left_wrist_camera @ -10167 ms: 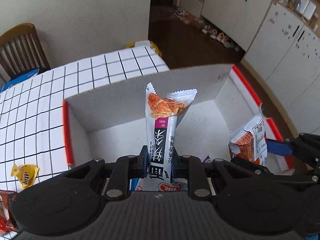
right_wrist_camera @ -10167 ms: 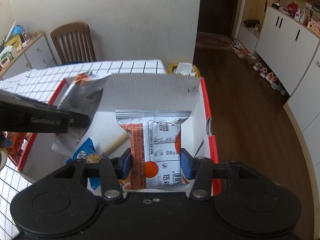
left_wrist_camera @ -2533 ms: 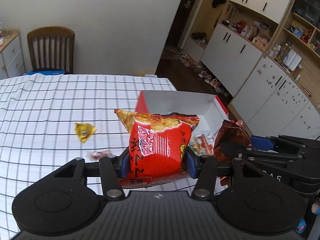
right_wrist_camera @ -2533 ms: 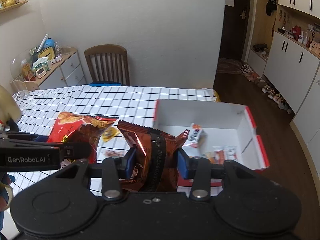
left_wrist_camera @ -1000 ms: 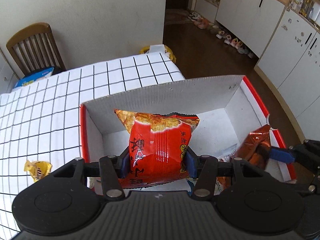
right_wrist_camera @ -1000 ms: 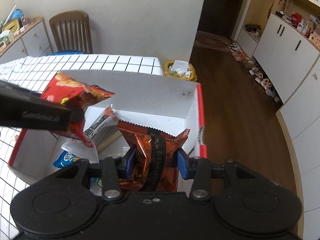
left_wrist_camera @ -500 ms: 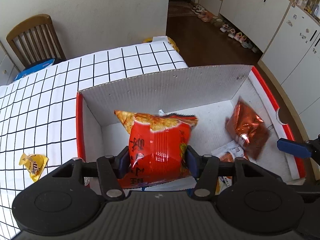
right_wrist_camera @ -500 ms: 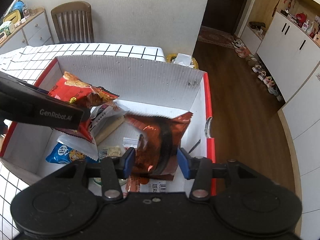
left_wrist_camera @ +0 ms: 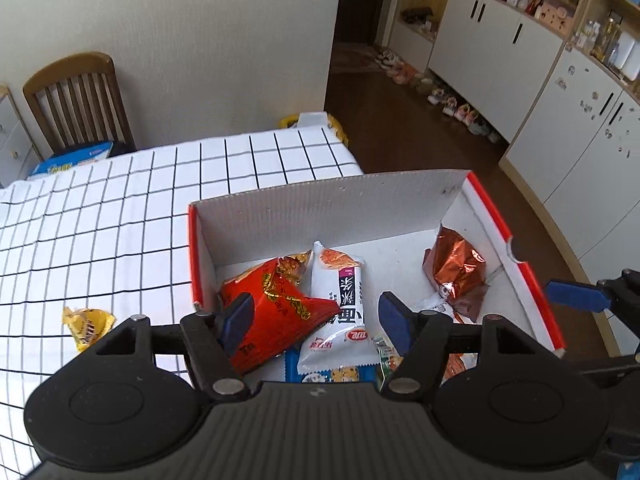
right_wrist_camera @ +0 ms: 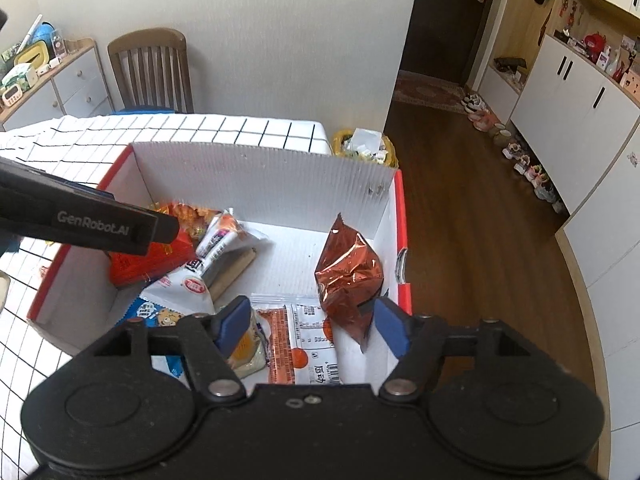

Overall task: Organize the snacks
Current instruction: 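Release the red chip packet and brown packet into the box with both tools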

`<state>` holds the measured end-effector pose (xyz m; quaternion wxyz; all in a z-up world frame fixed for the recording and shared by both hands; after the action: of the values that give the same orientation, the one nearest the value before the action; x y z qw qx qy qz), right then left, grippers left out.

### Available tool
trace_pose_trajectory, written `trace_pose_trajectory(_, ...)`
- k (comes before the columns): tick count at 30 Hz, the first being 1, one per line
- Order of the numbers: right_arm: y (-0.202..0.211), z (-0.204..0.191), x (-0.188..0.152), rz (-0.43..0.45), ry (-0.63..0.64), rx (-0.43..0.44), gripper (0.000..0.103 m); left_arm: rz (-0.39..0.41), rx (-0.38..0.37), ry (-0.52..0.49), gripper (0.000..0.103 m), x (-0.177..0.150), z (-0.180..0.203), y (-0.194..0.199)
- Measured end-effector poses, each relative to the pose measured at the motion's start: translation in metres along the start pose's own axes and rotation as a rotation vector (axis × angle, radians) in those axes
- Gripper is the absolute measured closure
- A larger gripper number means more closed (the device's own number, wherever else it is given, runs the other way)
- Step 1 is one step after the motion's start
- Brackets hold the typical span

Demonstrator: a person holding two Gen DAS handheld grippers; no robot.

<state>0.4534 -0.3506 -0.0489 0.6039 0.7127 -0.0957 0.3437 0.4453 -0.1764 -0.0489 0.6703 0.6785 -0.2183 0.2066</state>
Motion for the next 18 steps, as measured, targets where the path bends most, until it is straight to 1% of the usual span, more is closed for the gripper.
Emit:
trace_pose_trajectory(8,0.032,-0.006,-0.003,0.047,0.011,0.029,0.028,0.057,-0.021,0.004,0.035,-0.015,0.0,0.039)
trace_pose_trajectory(18,0.068,-0.015,-0.009,0.093,-0.016,0.073,0.026,0.117,-0.05,0.013,0.035,-0.04,-0.006,0.082)
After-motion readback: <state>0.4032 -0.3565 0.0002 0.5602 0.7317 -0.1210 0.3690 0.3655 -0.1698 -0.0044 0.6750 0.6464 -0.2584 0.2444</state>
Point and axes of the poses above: each gripper's, at about its wrist camera, not at the fingertips, and y roughly against the way its jaws point, z to its right, x to its top, the point moved 2 cm from there along -y, roughly the way its jaws point, and after that the axes turned 10 degrees about -y, right-handed, at the moved point
